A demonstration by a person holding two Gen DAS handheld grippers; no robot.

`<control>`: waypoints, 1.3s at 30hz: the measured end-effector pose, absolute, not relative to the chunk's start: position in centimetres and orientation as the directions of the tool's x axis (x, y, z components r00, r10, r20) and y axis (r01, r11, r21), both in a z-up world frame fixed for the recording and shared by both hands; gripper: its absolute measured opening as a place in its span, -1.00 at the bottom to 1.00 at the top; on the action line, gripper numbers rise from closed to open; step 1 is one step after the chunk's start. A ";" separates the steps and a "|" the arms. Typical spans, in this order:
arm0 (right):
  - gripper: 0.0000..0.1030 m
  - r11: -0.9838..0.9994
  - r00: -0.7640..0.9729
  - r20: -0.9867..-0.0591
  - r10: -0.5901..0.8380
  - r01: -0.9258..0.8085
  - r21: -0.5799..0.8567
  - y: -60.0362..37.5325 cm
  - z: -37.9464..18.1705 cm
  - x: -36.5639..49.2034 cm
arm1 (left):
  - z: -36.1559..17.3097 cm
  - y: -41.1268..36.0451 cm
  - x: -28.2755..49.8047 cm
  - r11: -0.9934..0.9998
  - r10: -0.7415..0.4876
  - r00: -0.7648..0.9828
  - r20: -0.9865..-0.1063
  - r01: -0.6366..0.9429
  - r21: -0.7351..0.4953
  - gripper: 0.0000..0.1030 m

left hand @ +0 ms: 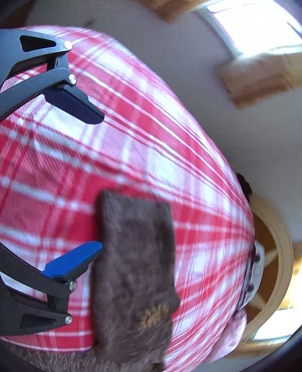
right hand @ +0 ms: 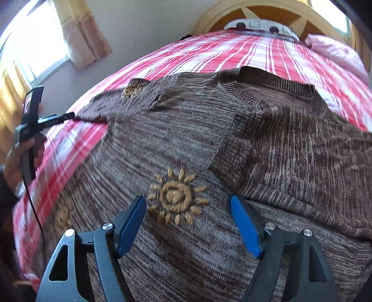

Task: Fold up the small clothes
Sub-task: 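Grasp the other sleeve cuff with the left gripper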

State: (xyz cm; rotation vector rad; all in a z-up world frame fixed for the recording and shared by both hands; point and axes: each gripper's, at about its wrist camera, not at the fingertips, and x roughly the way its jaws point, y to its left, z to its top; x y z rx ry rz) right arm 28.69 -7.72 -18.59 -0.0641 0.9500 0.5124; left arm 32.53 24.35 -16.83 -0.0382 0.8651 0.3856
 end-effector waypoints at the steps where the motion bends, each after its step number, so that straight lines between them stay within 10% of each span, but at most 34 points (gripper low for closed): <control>1: 0.48 0.882 0.478 -0.790 0.383 -0.443 0.159 -7.7 -18.6 28.6 | -17.2 24.8 32.4 0.927 0.309 0.575 -0.758 -0.361 0.104 0.97; 20: 0.49 0.900 0.541 -0.779 0.317 -0.431 0.066 -7.2 -18.9 27.5 | -18.0 26.3 34.3 0.828 0.078 0.587 -0.806 -0.489 -0.276 0.62; 24: 0.49 0.901 0.549 -0.777 0.308 -0.430 0.054 -7.1 -18.9 27.3 | -18.0 27.1 34.7 0.774 0.035 0.624 -0.781 -0.511 -0.373 0.11; 33: 0.49 0.902 0.553 -0.775 0.305 -0.428 0.050 -7.2 -18.8 27.2 | -18.2 26.5 35.0 0.742 0.013 0.616 -0.788 -0.534 -0.405 0.08; 36: 0.49 0.903 0.554 -0.776 0.302 -0.428 0.046 -7.1 -18.8 27.3 | -18.2 26.3 35.2 0.757 0.021 0.602 -0.798 -0.531 -0.380 -0.52; 39: 0.49 0.903 0.556 -0.775 0.300 -0.427 0.043 -7.1 -18.8 27.2 | -18.5 26.4 35.2 0.760 0.006 0.604 -0.797 -0.521 -0.389 -0.55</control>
